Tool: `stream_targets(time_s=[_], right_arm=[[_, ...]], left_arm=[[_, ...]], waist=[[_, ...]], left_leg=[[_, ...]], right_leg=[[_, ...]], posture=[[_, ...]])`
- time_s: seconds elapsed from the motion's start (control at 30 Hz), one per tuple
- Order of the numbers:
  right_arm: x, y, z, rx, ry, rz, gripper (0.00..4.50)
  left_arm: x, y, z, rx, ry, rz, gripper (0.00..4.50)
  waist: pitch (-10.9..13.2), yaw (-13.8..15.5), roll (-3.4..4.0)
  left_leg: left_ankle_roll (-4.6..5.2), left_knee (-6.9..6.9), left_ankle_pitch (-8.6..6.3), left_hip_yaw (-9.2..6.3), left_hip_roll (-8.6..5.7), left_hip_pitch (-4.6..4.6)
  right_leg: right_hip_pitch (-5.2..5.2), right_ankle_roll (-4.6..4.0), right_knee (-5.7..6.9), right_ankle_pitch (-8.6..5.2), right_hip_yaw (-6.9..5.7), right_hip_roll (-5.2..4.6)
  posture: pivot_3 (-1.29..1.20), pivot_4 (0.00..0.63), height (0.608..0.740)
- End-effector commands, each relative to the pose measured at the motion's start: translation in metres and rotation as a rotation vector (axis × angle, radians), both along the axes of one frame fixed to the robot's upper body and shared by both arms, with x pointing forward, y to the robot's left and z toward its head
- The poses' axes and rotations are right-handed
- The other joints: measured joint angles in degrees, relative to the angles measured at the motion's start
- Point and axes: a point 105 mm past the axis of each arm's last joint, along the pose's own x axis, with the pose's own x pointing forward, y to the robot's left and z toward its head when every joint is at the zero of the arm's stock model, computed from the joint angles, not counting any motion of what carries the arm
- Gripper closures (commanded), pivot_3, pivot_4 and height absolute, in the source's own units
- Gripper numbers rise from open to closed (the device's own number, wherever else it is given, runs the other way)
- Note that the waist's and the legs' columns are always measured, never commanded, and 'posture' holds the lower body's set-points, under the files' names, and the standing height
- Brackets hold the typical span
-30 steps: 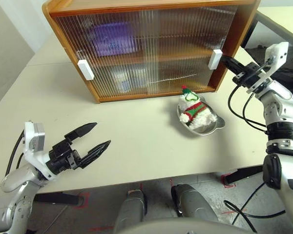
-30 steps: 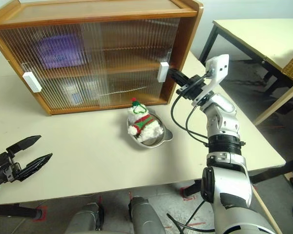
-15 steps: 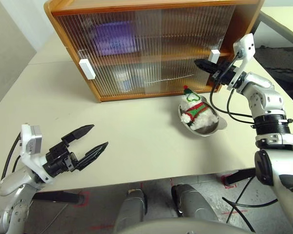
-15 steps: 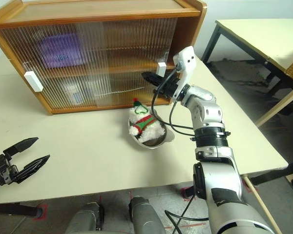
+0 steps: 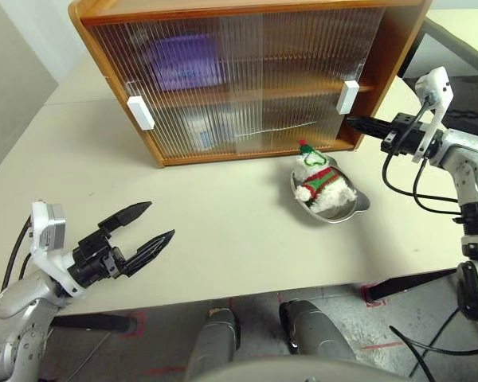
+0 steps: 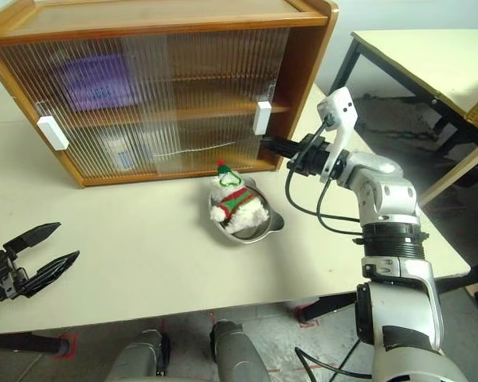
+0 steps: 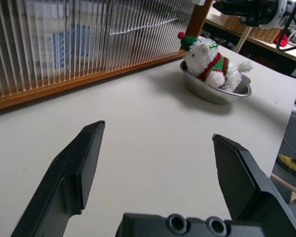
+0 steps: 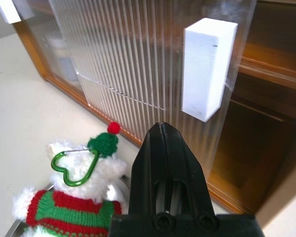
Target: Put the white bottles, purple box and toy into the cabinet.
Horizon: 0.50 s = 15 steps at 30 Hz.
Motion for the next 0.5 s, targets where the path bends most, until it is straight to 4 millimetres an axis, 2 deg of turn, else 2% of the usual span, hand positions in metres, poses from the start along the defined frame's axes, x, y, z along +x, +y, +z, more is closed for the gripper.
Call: stream_targets(time_s=[0.03, 0.33, 0.5], right_arm=[[0.01, -0.008, -0.002, -0.011, -0.022, -0.081, 4.48], [0.034, -0.006, 0.007, -0.037, -0.105, -0.192, 4.48], [0.038, 0.007, 0.016, 0.004, -0.134, -0.166, 4.48]], left_arm=[[0.0, 0.002, -0.005, 0.009, 0.02, -0.003, 0.0], [-0.001, 0.005, -0.005, 0.014, 0.02, 0.003, 0.0], [0.0, 0.004, -0.006, 0.011, 0.017, 0.002, 0.0]], waist=[[0.0, 0.0, 0.01], [0.0, 0.2, 0.04], [0.0, 0.4, 0.04]], left_leg=[[0.01, 0.0, 0.01, 0.0, 0.01, 0.0], [0.0, -0.08, 0.0, -0.01, 0.04, -0.01], [0.0, -0.1, -0.01, -0.01, 0.04, -0.04]], right_leg=[[0.0, 0.0, 0.01, 0.0, 0.0, 0.0], [-0.06, -0.02, 0.0, 0.0, 0.01, 0.0], [-0.09, -0.02, -0.01, 0.01, 0.01, 0.0]], posture=[[-0.13, 0.114, 0.74], [-0.11, 0.11, 0.74], [-0.11, 0.106, 0.74]])
